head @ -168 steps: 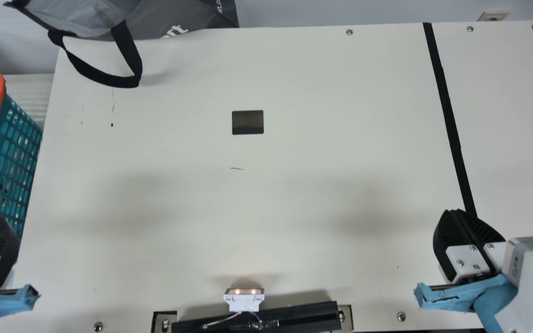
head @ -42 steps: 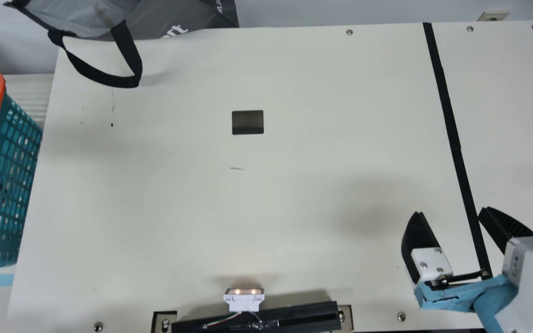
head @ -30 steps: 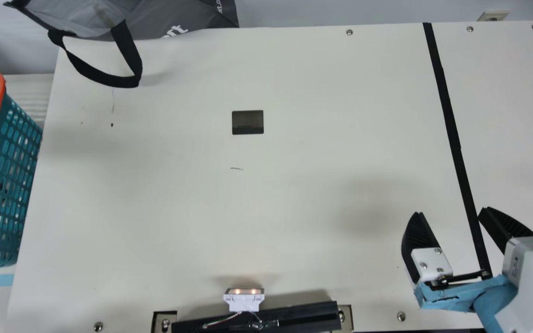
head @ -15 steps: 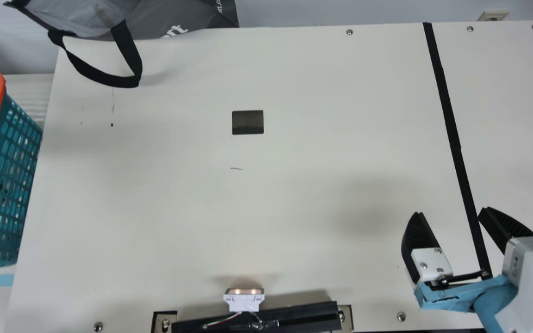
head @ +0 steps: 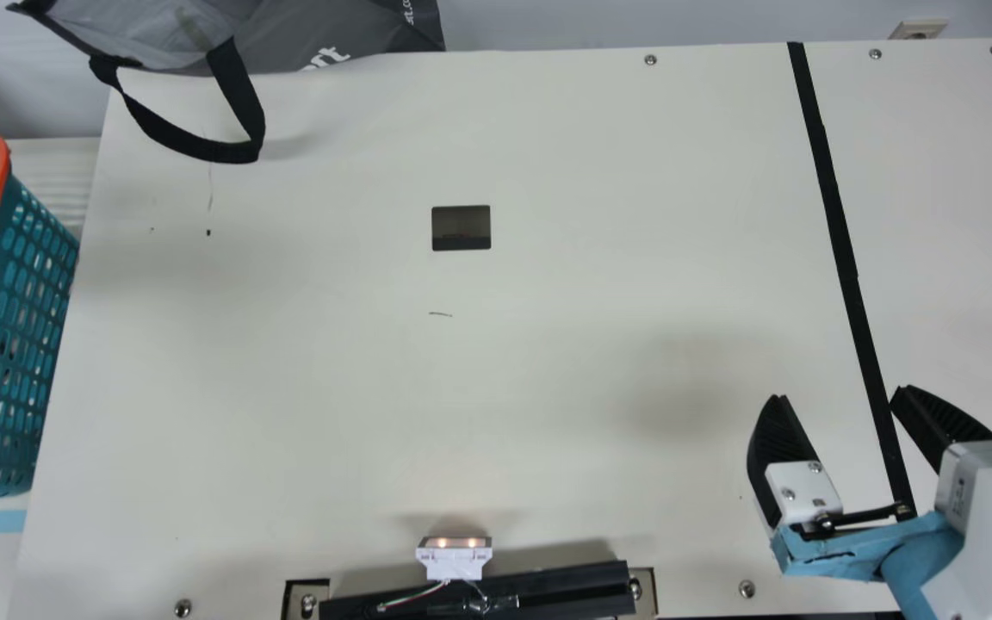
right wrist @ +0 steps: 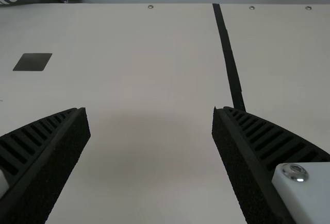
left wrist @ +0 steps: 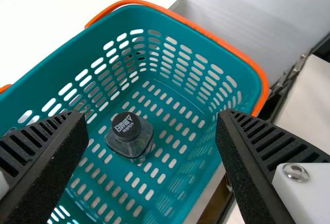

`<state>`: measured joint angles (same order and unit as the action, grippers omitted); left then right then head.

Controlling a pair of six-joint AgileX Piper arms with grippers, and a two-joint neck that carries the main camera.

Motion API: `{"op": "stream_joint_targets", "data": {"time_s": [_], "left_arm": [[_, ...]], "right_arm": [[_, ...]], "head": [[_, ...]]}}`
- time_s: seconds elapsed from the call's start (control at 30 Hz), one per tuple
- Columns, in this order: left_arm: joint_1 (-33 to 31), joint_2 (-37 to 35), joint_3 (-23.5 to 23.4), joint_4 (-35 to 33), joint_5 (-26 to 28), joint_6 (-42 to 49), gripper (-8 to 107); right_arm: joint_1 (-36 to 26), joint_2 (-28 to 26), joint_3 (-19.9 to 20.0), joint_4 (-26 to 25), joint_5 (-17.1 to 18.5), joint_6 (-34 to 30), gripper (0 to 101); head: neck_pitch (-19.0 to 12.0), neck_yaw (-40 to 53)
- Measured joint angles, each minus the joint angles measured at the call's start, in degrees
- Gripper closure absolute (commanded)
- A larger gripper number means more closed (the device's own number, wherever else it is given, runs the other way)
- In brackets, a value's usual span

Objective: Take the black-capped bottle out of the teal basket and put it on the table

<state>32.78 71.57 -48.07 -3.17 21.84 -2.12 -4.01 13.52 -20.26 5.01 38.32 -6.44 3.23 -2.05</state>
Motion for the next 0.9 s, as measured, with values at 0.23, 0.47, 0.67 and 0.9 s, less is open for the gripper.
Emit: {"op": "stream_joint_targets", "data": {"time_s": [0.23,0.47,0.67,0.9], "left_arm": [[1.85,1.82,-0.13,1.09,-0.26,-1.14,-8],[3.27,3.85,-0.23,2.38,-0.76,-2.06,-8],[3.55,5.98,-0.23,3.17,-1.57,-2.41,-8],[3.59,8.58,-0.47,5.49,-2.8,-3.35,-8]], "right_arm": [[0.0,0.0,0.0,0.0,0.0,0.0,10],[0.0,0.0,0.0,-0.05,0.0,0.0,10],[0.0,0.0,0.0,-0.05,0.0,0.0,10],[0.0,0.0,0.0,-0.05,0.0,0.0,10]], "head": [[-0.29,0.0],[-0.29,0.0],[-0.29,0.0],[-0.29,0.0]]}}
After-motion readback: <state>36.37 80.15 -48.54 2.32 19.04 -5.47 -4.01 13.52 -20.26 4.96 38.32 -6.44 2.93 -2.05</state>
